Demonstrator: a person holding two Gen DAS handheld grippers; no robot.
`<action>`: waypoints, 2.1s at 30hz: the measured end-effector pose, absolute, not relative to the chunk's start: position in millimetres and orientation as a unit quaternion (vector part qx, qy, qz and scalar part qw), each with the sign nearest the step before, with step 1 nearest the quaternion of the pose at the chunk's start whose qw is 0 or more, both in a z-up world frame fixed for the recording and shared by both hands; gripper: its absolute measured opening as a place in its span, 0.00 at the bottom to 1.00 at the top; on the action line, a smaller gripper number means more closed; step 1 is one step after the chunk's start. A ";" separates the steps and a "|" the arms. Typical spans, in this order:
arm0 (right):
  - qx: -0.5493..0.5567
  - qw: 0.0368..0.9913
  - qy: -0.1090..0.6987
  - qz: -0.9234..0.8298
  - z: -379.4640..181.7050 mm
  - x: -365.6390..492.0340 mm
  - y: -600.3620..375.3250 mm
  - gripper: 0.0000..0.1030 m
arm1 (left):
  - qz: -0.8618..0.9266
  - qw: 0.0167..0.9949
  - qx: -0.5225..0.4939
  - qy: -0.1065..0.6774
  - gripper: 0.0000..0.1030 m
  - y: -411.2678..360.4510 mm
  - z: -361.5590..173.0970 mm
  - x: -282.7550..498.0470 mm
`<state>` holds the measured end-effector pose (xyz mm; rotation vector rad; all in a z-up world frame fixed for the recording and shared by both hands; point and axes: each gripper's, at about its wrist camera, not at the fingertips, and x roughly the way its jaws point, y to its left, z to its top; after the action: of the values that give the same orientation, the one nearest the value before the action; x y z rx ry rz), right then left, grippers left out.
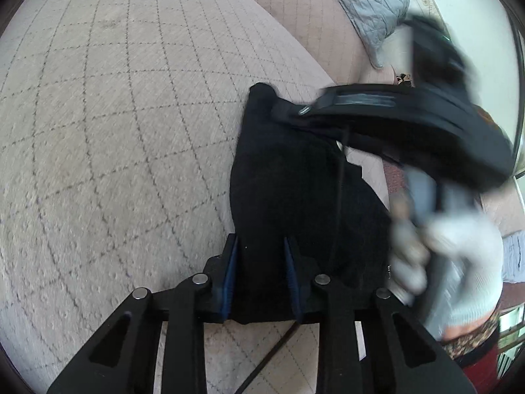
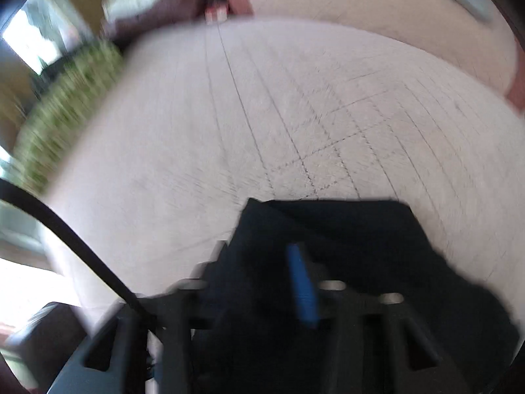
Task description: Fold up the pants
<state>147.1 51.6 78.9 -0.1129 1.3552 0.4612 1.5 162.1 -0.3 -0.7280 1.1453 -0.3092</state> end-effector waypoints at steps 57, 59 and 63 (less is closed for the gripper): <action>0.374 0.830 0.408 0.064 61.9 -58.7 -269.5 0.21 | -0.389 0.717 0.115 0.567 0.13 -206.2 61.1 117.0; 0.354 0.844 0.395 0.084 80.1 -60.3 -258.0 0.20 | -0.392 0.726 0.096 0.556 0.13 -186.4 77.0 113.9; 0.316 0.856 0.389 0.125 107.8 -57.1 -221.3 0.19 | -0.387 0.749 0.037 0.537 0.13 -129.2 105.5 111.7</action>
<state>-57.1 -221.3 107.8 0.6646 0.8181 0.2630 111.7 -129.2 105.5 0.0806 1.1733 -0.8456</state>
